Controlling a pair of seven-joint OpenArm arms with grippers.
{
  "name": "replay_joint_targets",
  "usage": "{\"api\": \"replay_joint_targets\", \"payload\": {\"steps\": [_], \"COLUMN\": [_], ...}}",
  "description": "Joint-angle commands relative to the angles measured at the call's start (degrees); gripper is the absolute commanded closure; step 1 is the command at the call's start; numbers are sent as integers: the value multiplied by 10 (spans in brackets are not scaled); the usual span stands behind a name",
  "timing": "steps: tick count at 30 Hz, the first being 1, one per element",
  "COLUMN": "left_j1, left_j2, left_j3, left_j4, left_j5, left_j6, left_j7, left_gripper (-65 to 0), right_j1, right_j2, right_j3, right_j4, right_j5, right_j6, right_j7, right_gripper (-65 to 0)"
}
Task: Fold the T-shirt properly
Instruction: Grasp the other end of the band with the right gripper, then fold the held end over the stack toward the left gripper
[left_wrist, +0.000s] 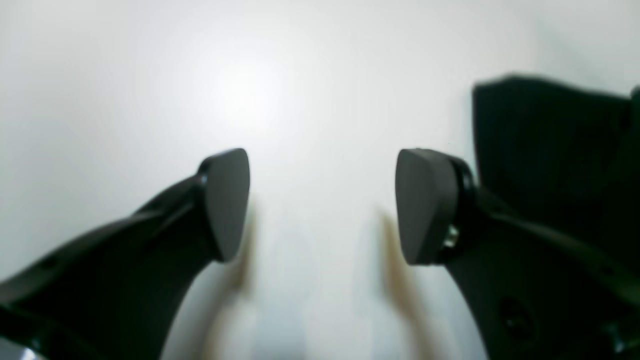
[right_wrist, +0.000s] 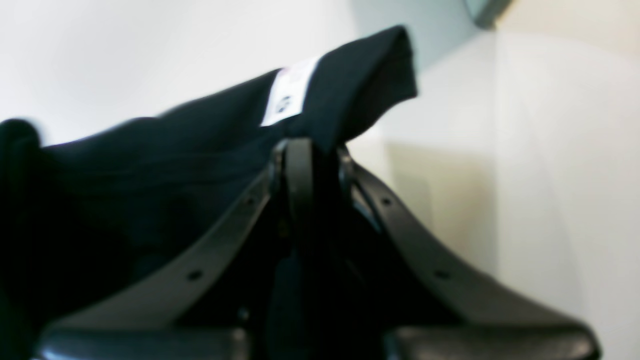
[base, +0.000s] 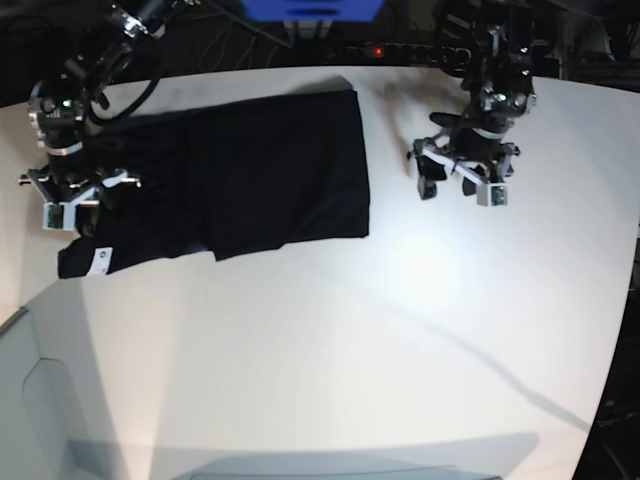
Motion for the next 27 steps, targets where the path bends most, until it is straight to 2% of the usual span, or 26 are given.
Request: {"api": "replay_joint_targets", "payload": {"steps": [1, 6, 13, 23, 27], "left_j1": [-4, -18, -41, -54, -59], "left_j2": [3, 34, 34, 38, 37], "left_j3": [-3, 0, 55, 59, 59], "left_j4": [8, 8, -14, -50, -50], "left_j5": [-2, 1, 3, 3, 3], "left_j6": [-1, -1, 2, 3, 4], "left_j7": [-17, -16, -16, -16, -16], "left_gripper": [-440, -440, -440, -440, -440], "right_j1": [-8, -61, -104, -107, -86], "right_j2": [0, -10, -13, -9, 3], "right_j3": [-18, -125, -270, -484, -545], "right_j4": [31, 78, 78, 48, 16], "right_j5": [14, 14, 13, 11, 10], "right_j6": [6, 6, 6, 6, 6], "right_j7": [18, 22, 22, 21, 19], "right_gripper": [0, 0, 0, 0, 0]}}
